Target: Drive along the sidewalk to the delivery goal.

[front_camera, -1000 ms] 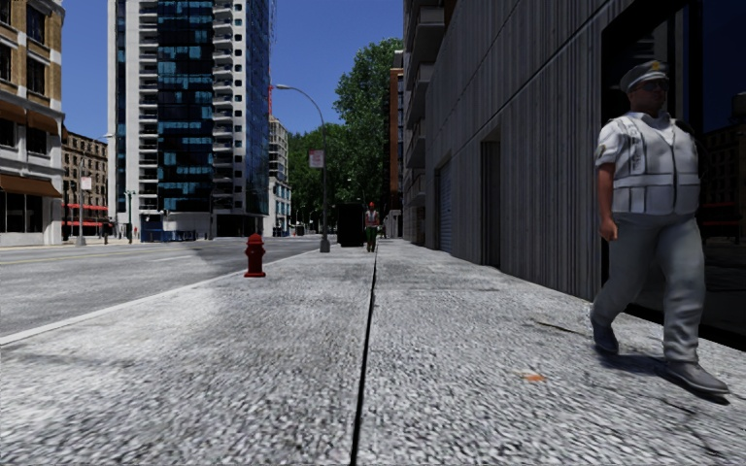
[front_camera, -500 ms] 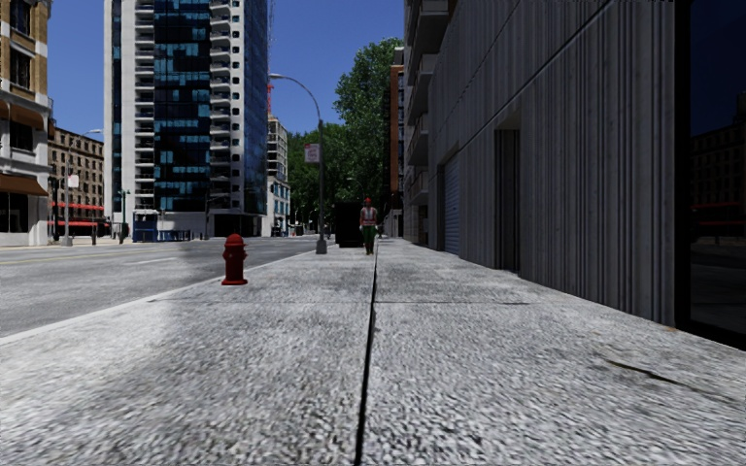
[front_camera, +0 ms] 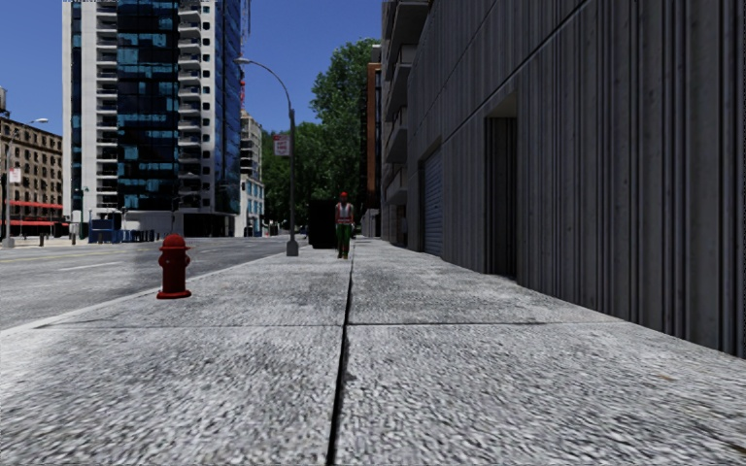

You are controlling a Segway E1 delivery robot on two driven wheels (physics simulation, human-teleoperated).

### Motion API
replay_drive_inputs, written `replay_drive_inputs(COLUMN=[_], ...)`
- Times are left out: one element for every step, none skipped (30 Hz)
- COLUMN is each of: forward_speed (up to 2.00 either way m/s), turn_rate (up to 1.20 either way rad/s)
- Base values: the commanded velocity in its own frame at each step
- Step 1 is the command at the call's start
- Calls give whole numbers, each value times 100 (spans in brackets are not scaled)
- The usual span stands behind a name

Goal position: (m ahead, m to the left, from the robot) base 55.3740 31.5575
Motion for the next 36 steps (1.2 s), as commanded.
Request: replay_drive_inputs(forward_speed=[200,200,200,200,200,200,200,200,200,200,200,200,200,200,200,200,200,200,200,200,200,200,200,200,200,200,200,200,200,200,200,200,200,200,200,200], turn_rate=[-30,-30,-30,-30,-30,-30,-30,-30,-30,-30,-30,-30,-30,-30,-30,-30,-30,0,0,0,0,0,0,0,0,0,0,0,0,0,0,0,0,0,0,0])
